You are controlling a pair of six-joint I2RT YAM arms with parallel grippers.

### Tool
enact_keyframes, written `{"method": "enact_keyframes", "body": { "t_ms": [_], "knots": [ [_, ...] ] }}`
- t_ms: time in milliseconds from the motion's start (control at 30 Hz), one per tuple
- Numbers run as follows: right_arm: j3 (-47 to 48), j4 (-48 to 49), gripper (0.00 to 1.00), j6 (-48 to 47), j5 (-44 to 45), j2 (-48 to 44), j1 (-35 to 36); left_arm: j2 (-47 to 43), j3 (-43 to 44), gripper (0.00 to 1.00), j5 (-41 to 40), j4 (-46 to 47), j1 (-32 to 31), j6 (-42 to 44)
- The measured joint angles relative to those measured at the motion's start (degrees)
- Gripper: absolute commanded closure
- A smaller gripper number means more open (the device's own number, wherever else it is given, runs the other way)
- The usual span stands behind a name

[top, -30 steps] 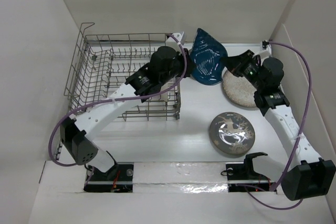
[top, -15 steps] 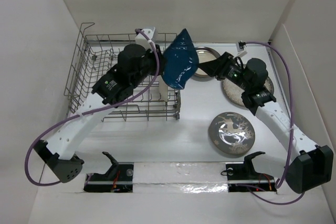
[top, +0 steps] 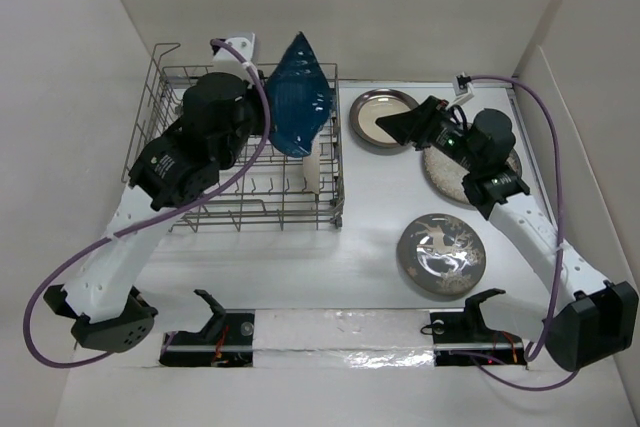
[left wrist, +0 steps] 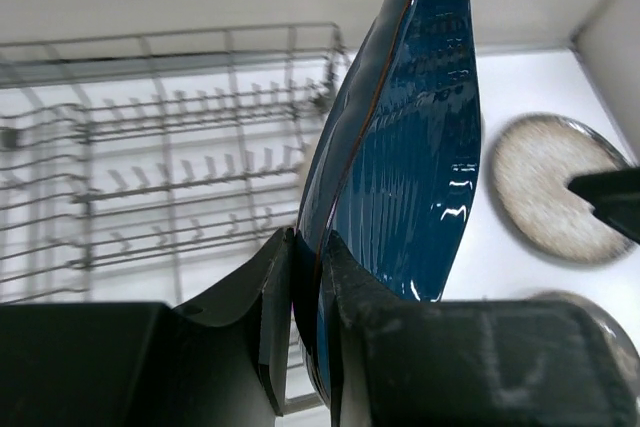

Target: Load the plates into the dish rack

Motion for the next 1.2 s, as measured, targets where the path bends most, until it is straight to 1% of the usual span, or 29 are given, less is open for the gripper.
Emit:
{"method": "enact_keyframes", "body": {
  "t_ms": [133, 233, 333, 433, 633, 1000, 1200],
  "knots": [
    [-0.5, -1.0, 0.3, -1.7, 1.0, -1.0, 0.0, 0.2, 5.0, 1.0, -8.4, -4.3, 0.0, 1.7],
    [-1.6, -1.6, 0.3, -2.8, 1.8, -1.5, 0.0, 2.3, 8.6, 1.0, -15.2, -8.4, 0.0, 3.1],
    [-3.4, -2.6, 0.31, -3.7, 2.8, -2.1, 0.0, 6.7, 10.6, 1.0, -22.6, -12.0, -0.1, 3.6],
    [-4.8, -3.9, 0.31, -4.7, 3.5, -2.4, 0.0, 10.7, 10.6, 1.0, -26.1, -14.3, -0.5, 3.5],
    [-5.2, -6.0, 0.31, -6.6, 4.7, -2.6, -0.2, 17.6, 9.2, 1.0, -27.0, -17.1, -1.3, 2.0],
    [-8.7, -6.5, 0.32, -7.0, 5.0, -3.5, -0.2, 24.0, 6.1, 1.0, -25.8, -18.4, -2.0, -2.0],
    [-10.3, -6.4, 0.32, -7.0, 5.0, -4.6, -0.8, 24.8, 3.1, 1.0, -25.2, -18.4, -2.0, -3.3]
  ]
}}
